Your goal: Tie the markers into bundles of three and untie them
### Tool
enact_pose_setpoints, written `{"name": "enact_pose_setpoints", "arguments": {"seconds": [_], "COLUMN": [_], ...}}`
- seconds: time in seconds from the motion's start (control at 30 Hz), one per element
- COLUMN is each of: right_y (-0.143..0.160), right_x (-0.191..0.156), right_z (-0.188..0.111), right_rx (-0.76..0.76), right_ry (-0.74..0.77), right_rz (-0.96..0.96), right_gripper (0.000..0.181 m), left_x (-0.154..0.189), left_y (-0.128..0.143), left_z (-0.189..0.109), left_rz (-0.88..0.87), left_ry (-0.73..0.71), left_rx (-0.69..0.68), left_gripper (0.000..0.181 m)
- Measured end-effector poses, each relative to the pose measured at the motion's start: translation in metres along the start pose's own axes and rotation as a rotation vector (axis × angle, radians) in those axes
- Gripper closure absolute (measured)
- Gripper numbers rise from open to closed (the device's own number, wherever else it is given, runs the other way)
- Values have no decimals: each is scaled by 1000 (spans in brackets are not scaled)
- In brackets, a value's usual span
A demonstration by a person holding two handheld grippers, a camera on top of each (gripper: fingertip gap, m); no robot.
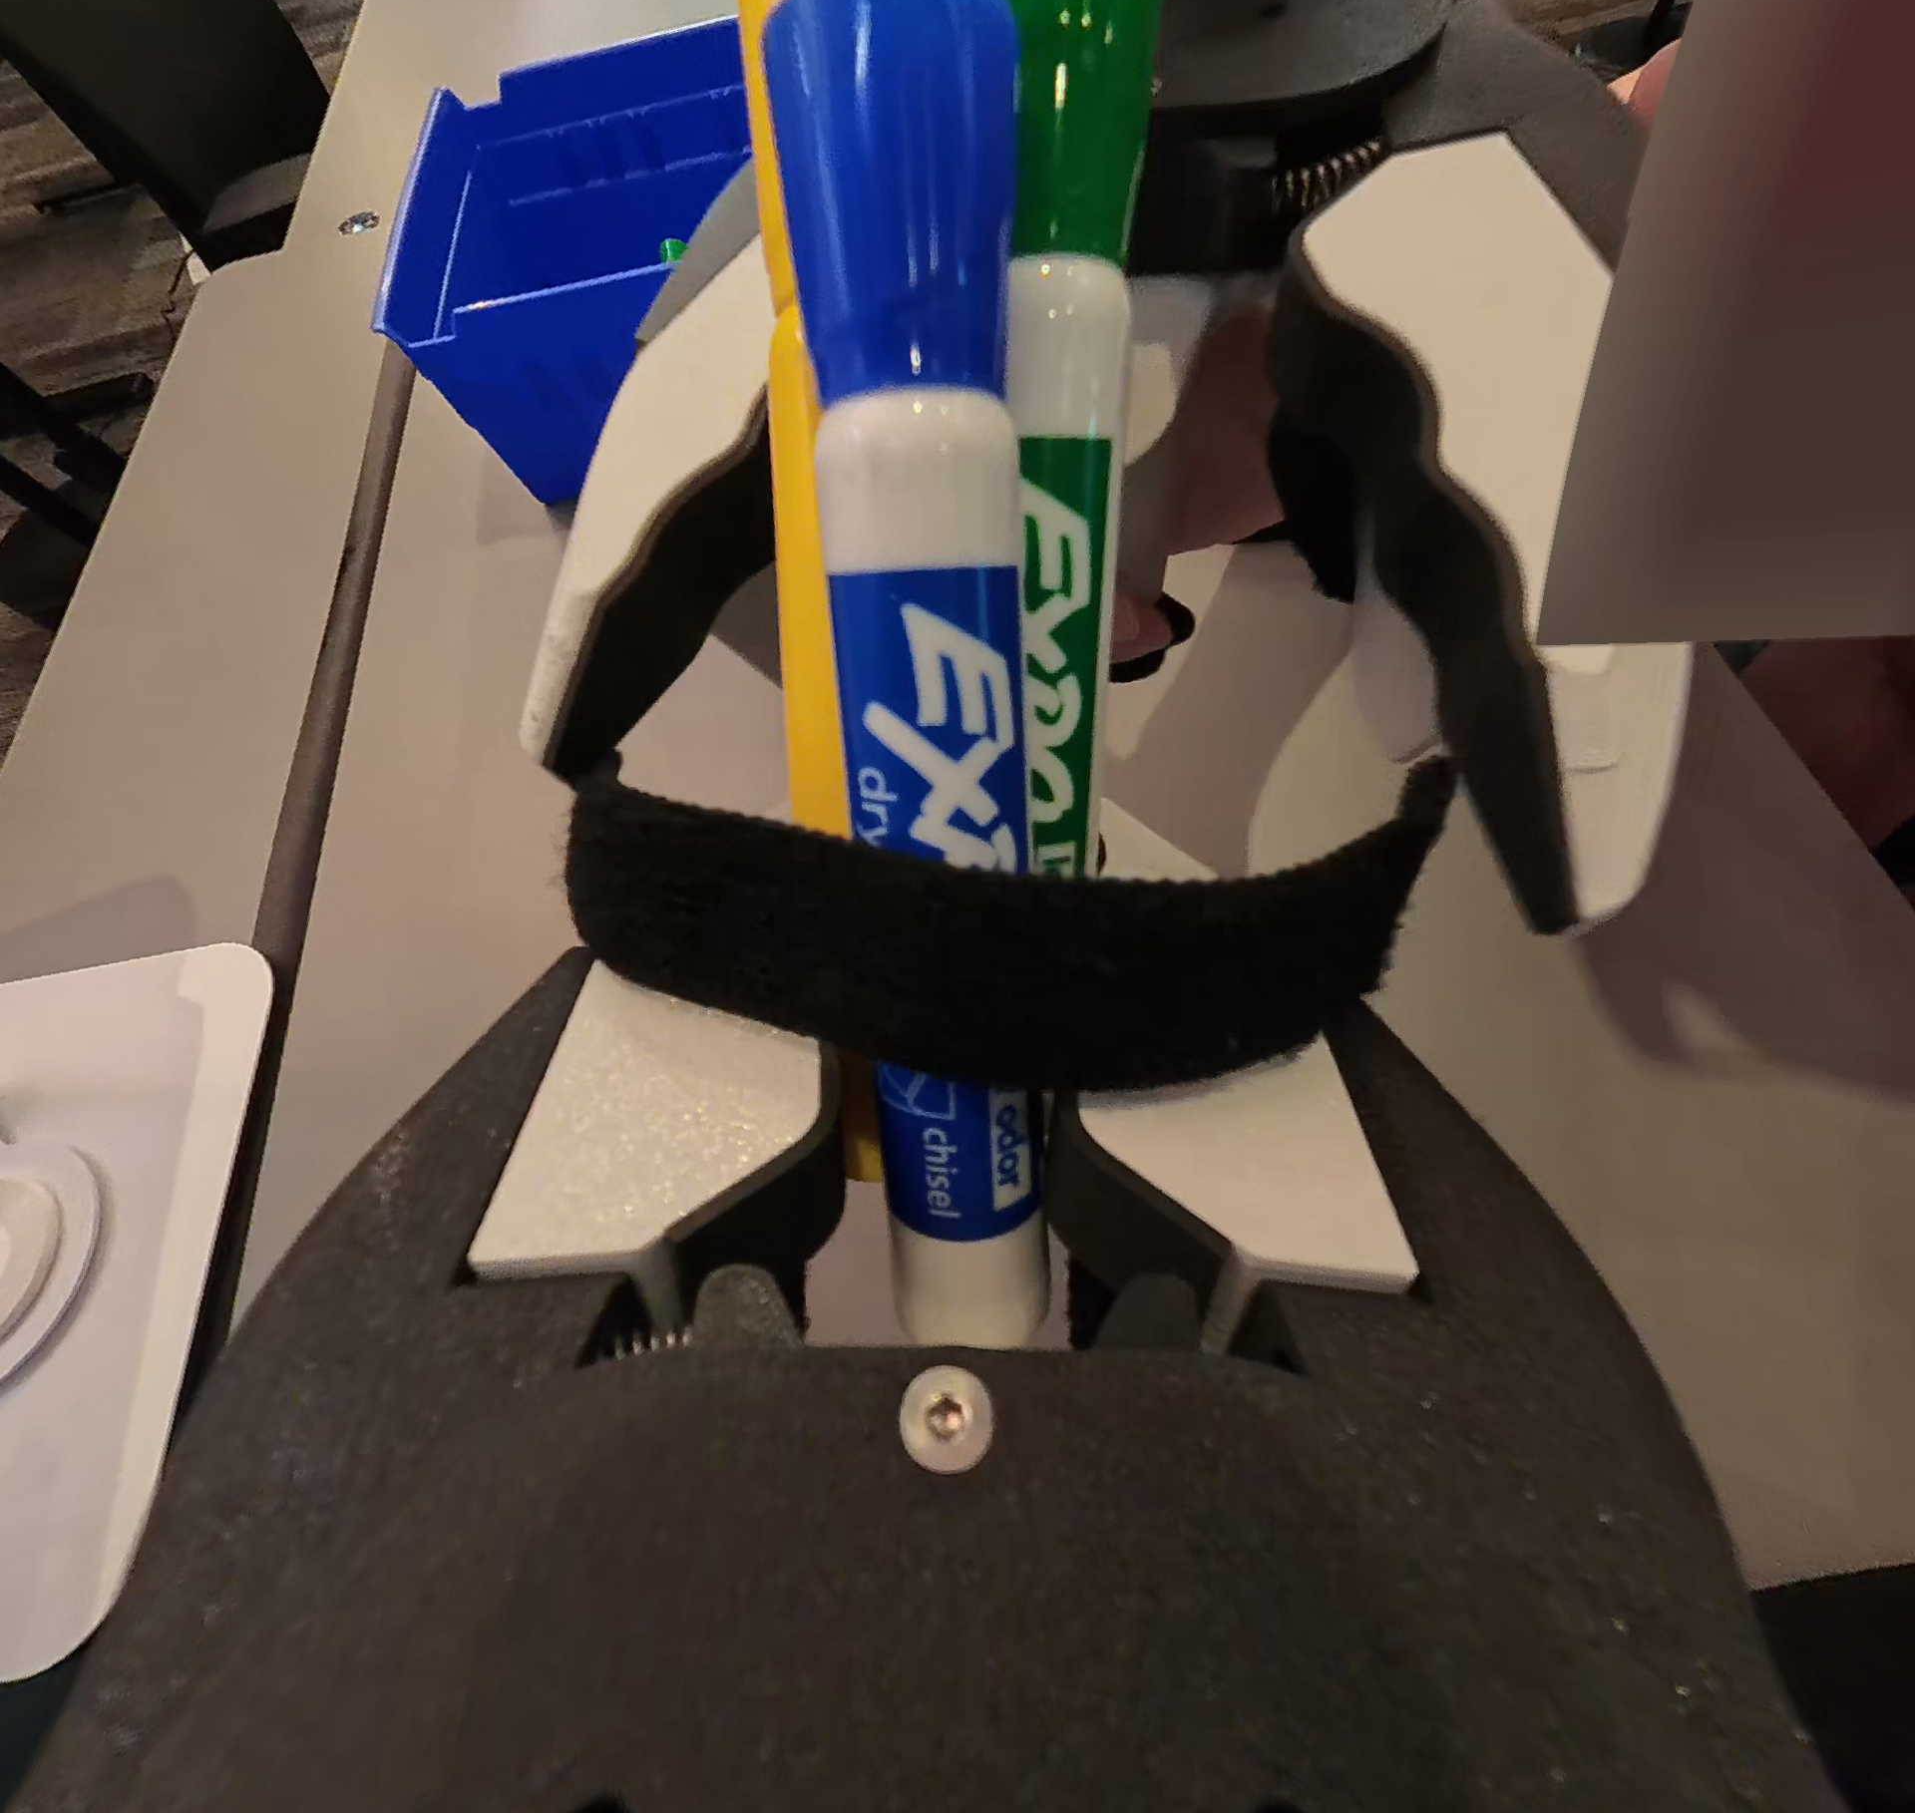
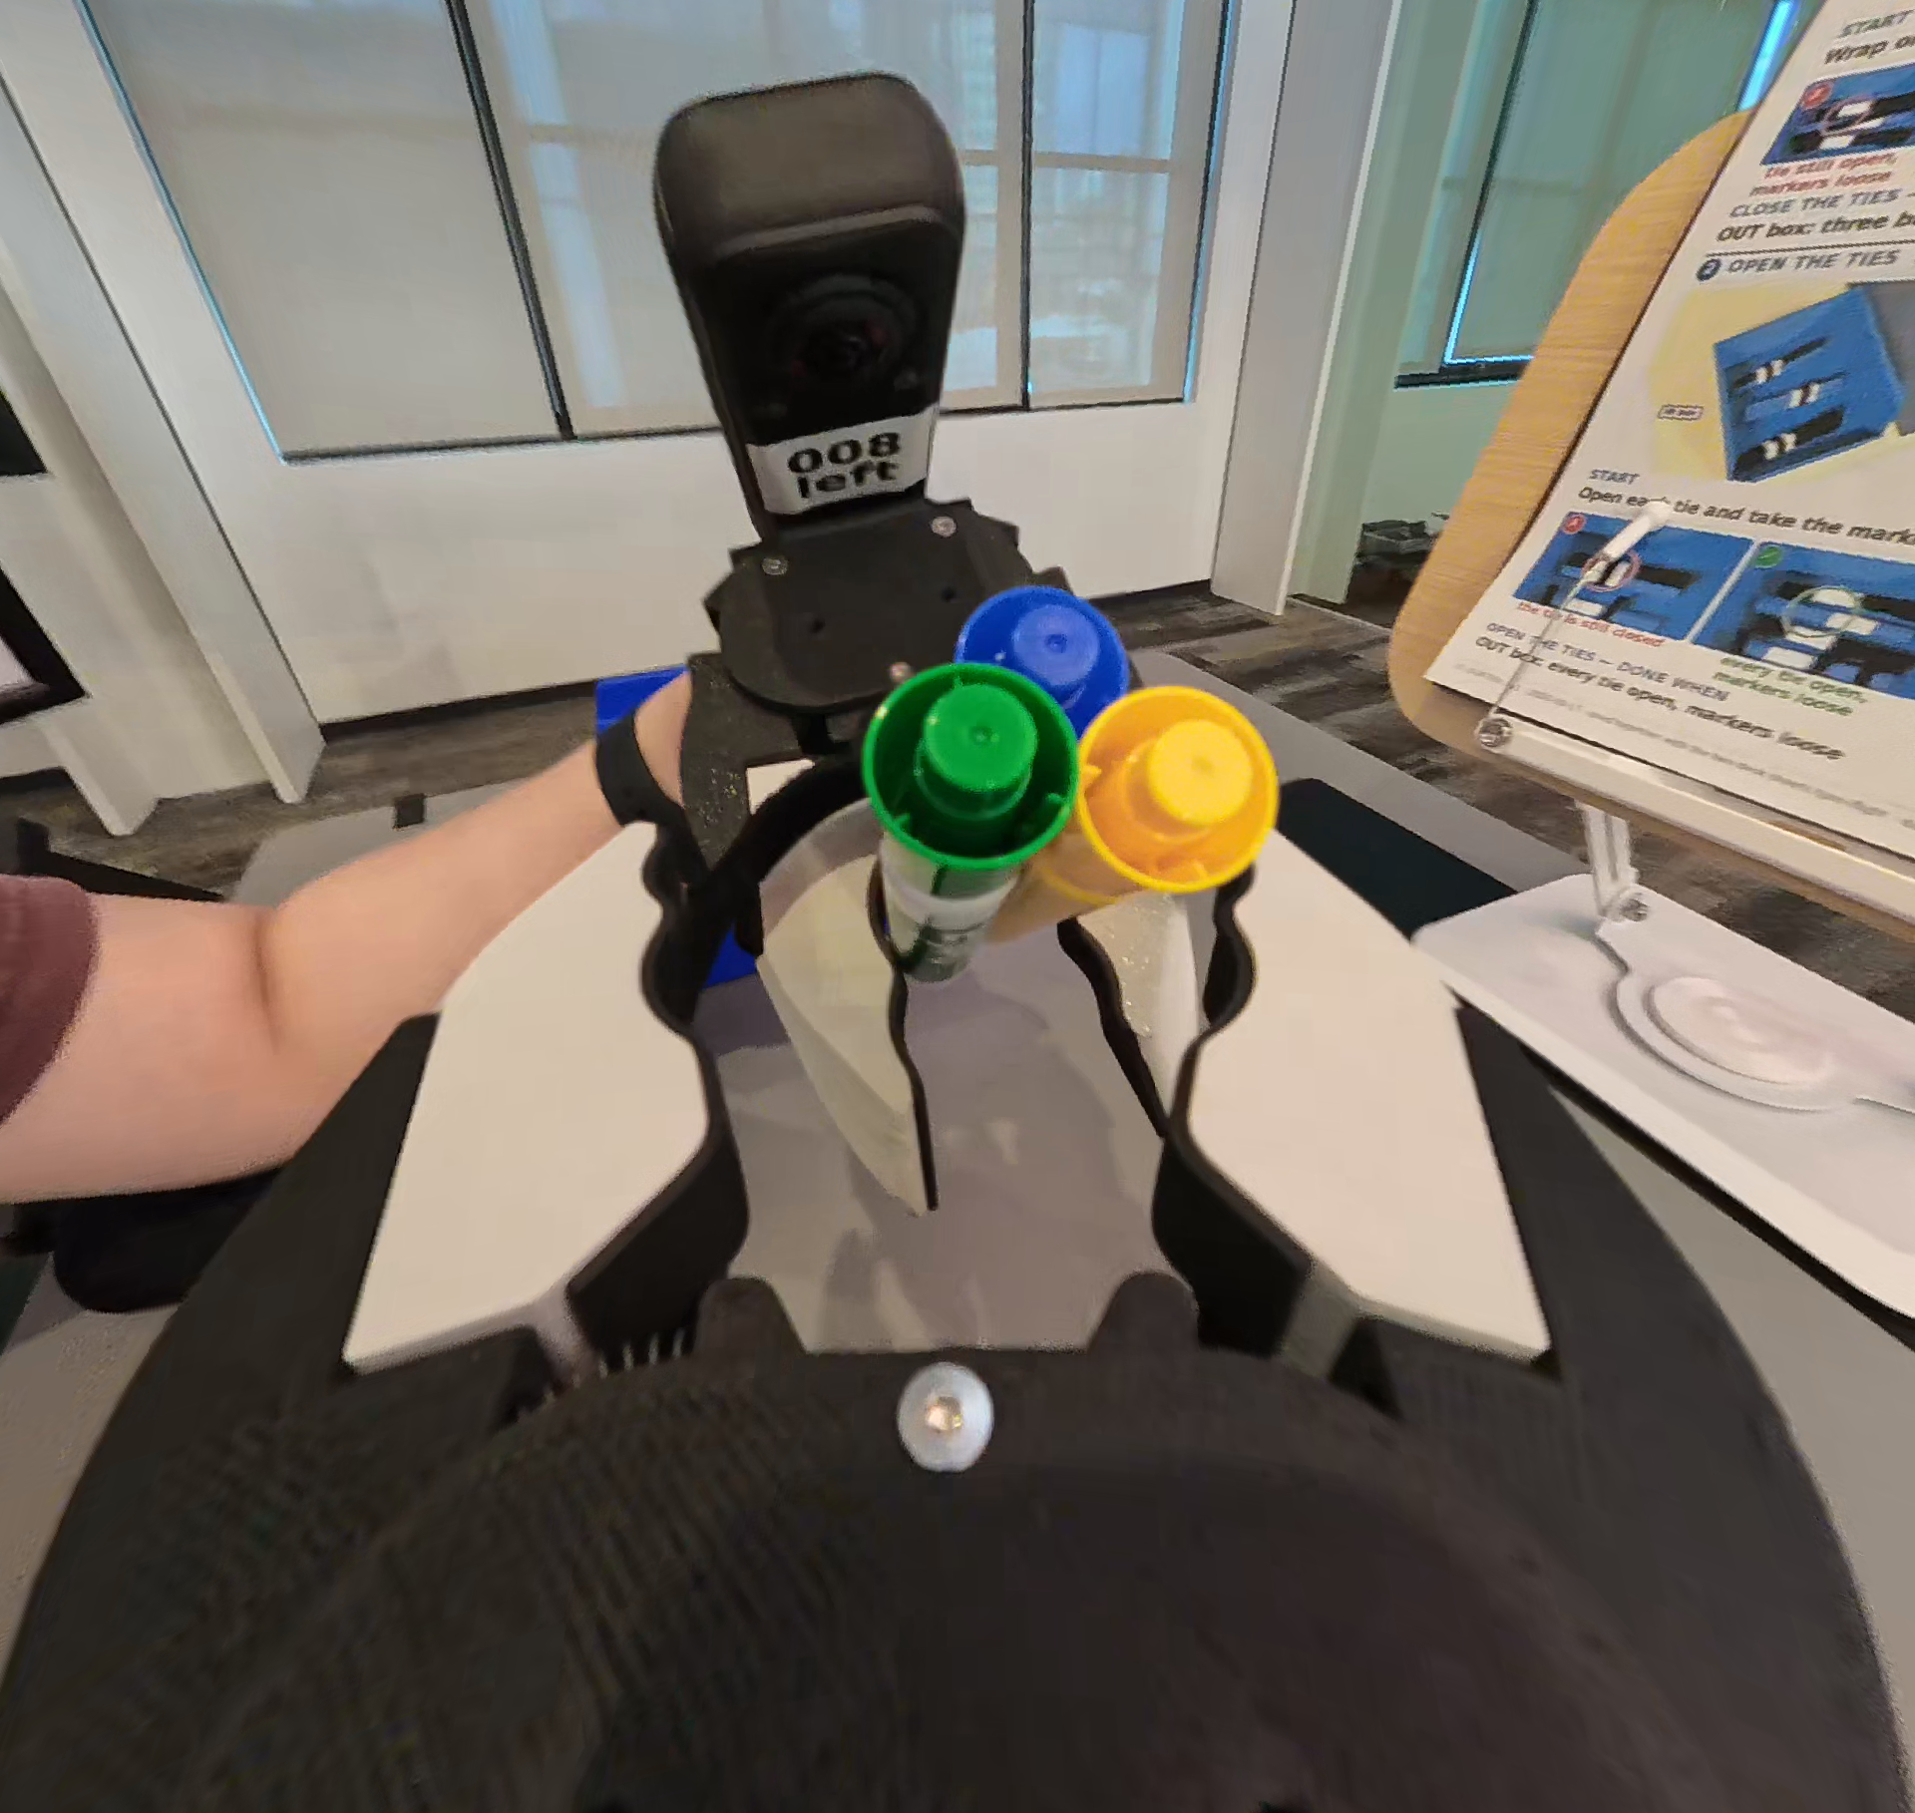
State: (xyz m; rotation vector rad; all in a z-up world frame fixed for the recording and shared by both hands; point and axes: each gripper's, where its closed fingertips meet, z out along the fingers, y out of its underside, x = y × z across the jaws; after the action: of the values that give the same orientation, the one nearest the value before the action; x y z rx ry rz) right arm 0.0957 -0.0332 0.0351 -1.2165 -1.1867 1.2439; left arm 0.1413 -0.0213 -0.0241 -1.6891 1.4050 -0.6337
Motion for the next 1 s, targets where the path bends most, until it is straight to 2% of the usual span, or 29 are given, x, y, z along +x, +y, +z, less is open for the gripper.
{"name": "enact_pose_setpoints", "arguments": {"seconds": [0.53, 1.0], "right_y": [7, 9], "right_x": [0, -2], "right_z": [-2, -6], "right_rx": [-95, -141], "right_ry": [12, -42], "right_rz": [-83, -181], "right_gripper": [100, 104], "left_x": [4, 8], "left_y": [-3, -1], "left_z": [-4, -2], "left_rz": [1, 4], "left_ry": [15, 40], "left_rx": [17, 1], "left_gripper": [139, 139]}}
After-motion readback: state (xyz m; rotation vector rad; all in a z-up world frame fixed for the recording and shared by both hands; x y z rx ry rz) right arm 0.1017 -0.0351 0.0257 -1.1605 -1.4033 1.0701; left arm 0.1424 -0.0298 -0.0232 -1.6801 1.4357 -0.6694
